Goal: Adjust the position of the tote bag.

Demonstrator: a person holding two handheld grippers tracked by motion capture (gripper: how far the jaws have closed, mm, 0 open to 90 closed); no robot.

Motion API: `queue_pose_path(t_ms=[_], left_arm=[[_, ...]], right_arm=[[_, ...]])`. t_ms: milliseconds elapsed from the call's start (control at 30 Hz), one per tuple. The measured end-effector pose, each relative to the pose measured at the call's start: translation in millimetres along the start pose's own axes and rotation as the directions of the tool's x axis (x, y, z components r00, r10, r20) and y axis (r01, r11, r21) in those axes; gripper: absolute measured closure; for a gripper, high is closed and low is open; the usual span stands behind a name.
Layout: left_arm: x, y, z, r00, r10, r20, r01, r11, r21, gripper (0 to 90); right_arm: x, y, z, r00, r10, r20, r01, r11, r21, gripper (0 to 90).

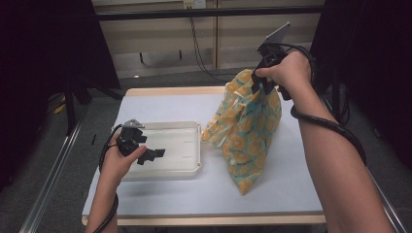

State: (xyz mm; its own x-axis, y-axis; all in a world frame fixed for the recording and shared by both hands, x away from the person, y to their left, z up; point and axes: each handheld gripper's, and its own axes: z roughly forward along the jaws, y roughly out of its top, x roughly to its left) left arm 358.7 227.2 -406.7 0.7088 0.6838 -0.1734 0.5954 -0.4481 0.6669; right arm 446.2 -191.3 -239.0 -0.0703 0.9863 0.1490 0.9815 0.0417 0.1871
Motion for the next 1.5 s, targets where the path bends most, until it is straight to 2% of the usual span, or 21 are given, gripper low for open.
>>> queue_pose_path(t_ms=[100,233,267,400,500,633,667,733,933,967,1000,1033,1133,1233,1267,1300,1333,1367,1400,1433,1500], left_arm=[[-1.8,-0.3,2.7,0.9999,-0.013,-0.007,0.012,0.9998,-0.013,3.5],[-1.2,0.0,1.9,0.9999,-0.011,0.002,0.011,0.9999,-0.005,3.5],[-0.9,-0.1,1.7,1.0000,-0.010,0.002,0.010,0.9999,-0.005,3.5],[-0.7,-0.4,1.5,1.0000,-0.009,0.003,0.009,0.9999,-0.013,3.6],[-0.2,0.2,0.5,0.9999,-0.005,0.011,0.005,1.0000,-0.003,3.6],[-0.8,0.5,1.6,1.0000,-0.004,0.008,0.004,1.0000,-0.005,3.6],[-1.1,0.5,1.7,1.0000,-0.003,0.006,0.003,1.0000,-0.008,3.6],[-0.8,1.0,0.6,0.9999,0.006,0.012,-0.006,1.0000,-0.003,3.6],[-0.9,0.5,1.0,1.0000,-0.005,0.003,0.005,0.9999,-0.014,3.6],[-0.6,0.5,0.8,0.9999,-0.009,0.009,0.009,0.9999,-0.010,3.6],[0.2,0.6,0.3,0.9999,-0.005,0.011,0.005,1.0000,-0.006,3.6],[0.3,0.6,0.1,0.9999,-0.007,0.010,0.007,1.0000,-0.006,3.6],[0.4,0.6,0.1,0.9999,-0.007,0.010,0.007,1.0000,-0.006,3.6],[0.9,0.6,0.5,1.0000,-0.003,0.008,0.003,1.0000,-0.004,3.6],[0.9,0.6,0.5,1.0000,-0.003,0.008,0.003,1.0000,-0.004,3.6],[0.7,0.4,1.0,1.0000,-0.006,0.003,0.006,0.9999,-0.009,3.6],[0.7,0.4,1.0,1.0000,-0.006,0.003,0.006,0.9999,-0.009,3.6],[0.2,0.2,2.0,1.0000,-0.006,-0.002,0.006,0.9999,-0.014,3.6],[0.2,0.2,2.0,1.0000,-0.006,-0.002,0.006,0.9999,-0.014,3.6],[-0.9,0.2,2.4,0.9999,-0.010,0.001,0.010,0.9998,-0.015,3.5],[-1.0,0.9,2.0,1.0000,-0.002,0.006,0.002,1.0000,-0.005,3.6]], right_arm=[[0.4,1.4,2.0,0.9983,0.033,0.048,-0.034,0.999,0.025,54.4],[2.4,2.1,6.5,0.9983,0.046,0.035,-0.047,0.999,0.020,57.1],[4.2,2.6,10.0,0.9978,0.050,0.044,-0.052,0.998,0.034,61.8],[6.2,3.3,15.7,0.9961,0.066,0.058,-0.067,0.998,0.020,64.2],[7.4,3.4,20.1,0.9955,0.062,0.071,-0.064,0.998,0.029,71.0],[5.9,2.1,19.5,0.9948,0.080,0.063,-0.082,0.996,0.021,86.7],[4.9,1.8,19.6,0.9951,0.070,0.070,-0.072,0.997,0.019,89.3],[3.2,1.5,19.5,0.9954,0.076,0.058,-0.078,0.997,0.027,90.0],[-1.1,1.2,17.2,0.9994,0.028,0.022,-0.029,0.998,0.054,90.0],[-1.9,1.2,16.6,0.9999,-0.004,0.014,0.003,0.998,0.058,90.0],[-2.4,0.4,15.1,0.9983,-0.058,-0.003,0.058,0.996,0.070,90.0],[-2.4,0.0,14.6,0.9968,-0.079,-0.006,0.080,0.994,0.073,90.0],[-1.3,-2.6,12.5,0.9837,-0.180,-0.010,0.180,0.980,0.084,90.0],[0.1,-5.6,9.5,0.9527,-0.304,-0.014,0.304,0.948,0.092,90.0],[0.4,-6.5,8.4,0.9399,-0.341,-0.019,0.341,0.935,0.095,90.0],[0.7,-7.2,7.1,0.9232,-0.384,-0.016,0.384,0.919,0.094,90.0],[0.7,-7.2,7.1,0.9232,-0.384,-0.016,0.384,0.919,0.094,90.0],[2.0,-9.3,3.4,0.8994,-0.436,-0.034,0.437,0.895,0.094,90.0],[2.0,-9.3,3.4,0.8994,-0.436,-0.034,0.437,0.895,0.094,90.0],[1.8,-10.8,1.2,0.8780,-0.476,-0.052,0.479,0.874,0.081,90.0],[2.8,-13.2,0.7,0.8503,-0.524,-0.052,0.526,0.847,0.072,90.0]])
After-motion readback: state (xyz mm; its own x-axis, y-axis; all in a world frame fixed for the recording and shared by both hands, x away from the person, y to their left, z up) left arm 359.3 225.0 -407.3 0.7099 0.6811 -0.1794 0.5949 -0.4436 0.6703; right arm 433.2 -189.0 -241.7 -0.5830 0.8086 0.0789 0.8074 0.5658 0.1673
